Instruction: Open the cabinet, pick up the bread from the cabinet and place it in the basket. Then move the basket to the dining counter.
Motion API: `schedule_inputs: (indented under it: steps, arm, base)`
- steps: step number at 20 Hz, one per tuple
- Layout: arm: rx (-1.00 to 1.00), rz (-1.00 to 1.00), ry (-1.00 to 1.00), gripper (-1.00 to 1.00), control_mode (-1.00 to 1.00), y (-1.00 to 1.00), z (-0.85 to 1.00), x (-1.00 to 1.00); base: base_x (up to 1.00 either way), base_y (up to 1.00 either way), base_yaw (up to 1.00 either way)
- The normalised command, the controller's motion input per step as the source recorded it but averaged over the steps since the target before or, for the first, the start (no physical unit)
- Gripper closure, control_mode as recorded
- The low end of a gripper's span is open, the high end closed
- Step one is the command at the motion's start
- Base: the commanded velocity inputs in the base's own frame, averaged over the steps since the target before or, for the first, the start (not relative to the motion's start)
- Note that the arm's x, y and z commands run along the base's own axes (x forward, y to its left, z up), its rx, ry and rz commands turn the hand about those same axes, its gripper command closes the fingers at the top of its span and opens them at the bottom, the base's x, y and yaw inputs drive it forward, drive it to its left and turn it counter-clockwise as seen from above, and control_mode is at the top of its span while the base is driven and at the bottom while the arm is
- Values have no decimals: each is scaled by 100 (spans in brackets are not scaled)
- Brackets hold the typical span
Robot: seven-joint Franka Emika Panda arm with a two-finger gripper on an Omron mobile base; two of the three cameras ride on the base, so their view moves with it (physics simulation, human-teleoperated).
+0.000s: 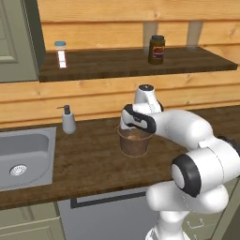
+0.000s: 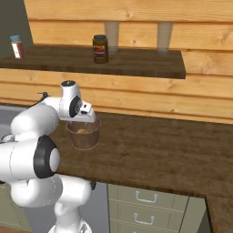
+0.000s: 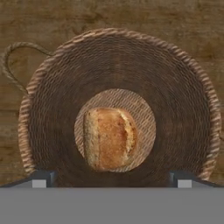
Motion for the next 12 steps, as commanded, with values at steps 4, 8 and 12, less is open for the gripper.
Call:
schedule_inputs:
  steps: [4,8,12]
  arm:
    - [0,12,-12,-100,-100,12,7,-57]
    - [-6,16,-11,-100,-100,26,12,-54]
    - [-12,22,-3,-100,-100,50,10,-19]
  base:
    - [0,0,0]
    - [0,0,0]
    - [0,0,0]
